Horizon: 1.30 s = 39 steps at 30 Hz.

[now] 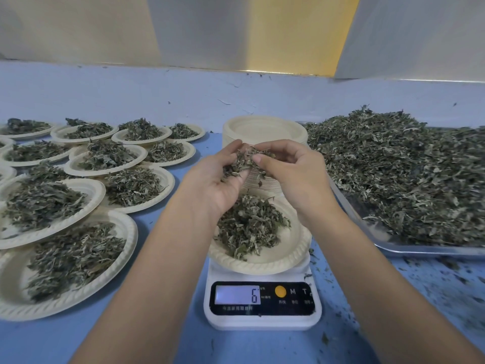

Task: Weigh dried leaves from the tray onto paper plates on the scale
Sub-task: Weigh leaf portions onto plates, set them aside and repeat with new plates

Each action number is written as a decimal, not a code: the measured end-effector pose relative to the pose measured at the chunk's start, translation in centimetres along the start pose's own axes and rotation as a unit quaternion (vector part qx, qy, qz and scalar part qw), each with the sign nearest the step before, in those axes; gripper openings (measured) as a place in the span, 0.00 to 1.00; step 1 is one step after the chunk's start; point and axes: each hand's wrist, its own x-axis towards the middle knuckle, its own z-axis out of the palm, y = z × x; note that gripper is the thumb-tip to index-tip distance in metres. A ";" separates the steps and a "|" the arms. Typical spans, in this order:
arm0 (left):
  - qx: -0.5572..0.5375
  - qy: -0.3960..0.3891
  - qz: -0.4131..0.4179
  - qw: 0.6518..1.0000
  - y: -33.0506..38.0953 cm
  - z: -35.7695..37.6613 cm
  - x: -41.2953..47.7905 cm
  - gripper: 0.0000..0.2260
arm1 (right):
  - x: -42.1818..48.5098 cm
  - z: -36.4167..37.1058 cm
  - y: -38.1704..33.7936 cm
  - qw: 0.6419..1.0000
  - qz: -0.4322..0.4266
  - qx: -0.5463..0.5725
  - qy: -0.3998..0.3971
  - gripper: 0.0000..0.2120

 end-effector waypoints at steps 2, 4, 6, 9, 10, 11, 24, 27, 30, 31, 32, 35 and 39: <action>-0.024 0.009 0.004 1.000 0.3 -0.1 0.0 0.15 | 0.1 -0.2 0.0 1.000 0.009 -0.002 0.012 0.11; -0.039 0.016 0.009 0.999 0.6 -0.3 0.0 0.14 | 0.2 -0.6 0.1 1.000 0.013 -0.016 0.015 0.10; -0.036 0.018 0.012 0.999 0.8 -0.5 0.0 0.14 | 0.4 -0.9 0.2 0.999 0.017 -0.033 0.004 0.09; -0.030 0.014 0.013 0.999 0.8 -0.5 -0.1 0.13 | 0.4 -1.1 0.5 0.997 0.017 -0.071 -0.011 0.09; -0.027 0.015 0.013 0.999 0.8 -0.4 -0.1 0.13 | 0.5 -1.2 0.6 0.995 0.016 -0.102 -0.015 0.09; -0.024 0.015 0.013 1.000 0.8 -0.4 -0.1 0.13 | 0.5 -1.3 0.8 0.990 0.015 -0.142 -0.021 0.09; -0.017 0.018 0.000 1.000 0.7 -0.7 0.3 0.12 | 0.0 -1.5 0.3 0.969 0.047 -0.228 -0.081 0.11; -0.013 0.017 -0.002 1.000 0.6 -0.7 0.4 0.12 | 0.1 -1.5 0.1 0.981 0.039 -0.181 -0.052 0.09; 0.003 0.011 0.000 1.000 0.3 -0.6 0.5 0.12 | -0.1 -1.1 -0.5 0.992 0.010 -0.108 -0.060 0.04; 0.018 0.007 0.001 1.000 0.1 -0.5 0.5 0.12 | -0.2 -0.9 -0.7 0.993 -0.007 -0.089 -0.072 0.03; 0.037 0.002 0.002 0.999 -0.1 -0.4 0.5 0.12 | -0.3 -0.7 -0.8 0.993 -0.024 -0.072 -0.085 0.05; 0.061 -0.012 0.015 0.998 -0.5 -0.1 0.4 0.14 | -0.7 0.2 -0.8 0.991 -0.048 -0.065 -0.107 0.11; 0.070 -0.026 0.031 0.997 -0.9 0.2 0.4 0.15 | -0.8 0.9 -0.6 0.990 -0.070 -0.103 -0.065 0.13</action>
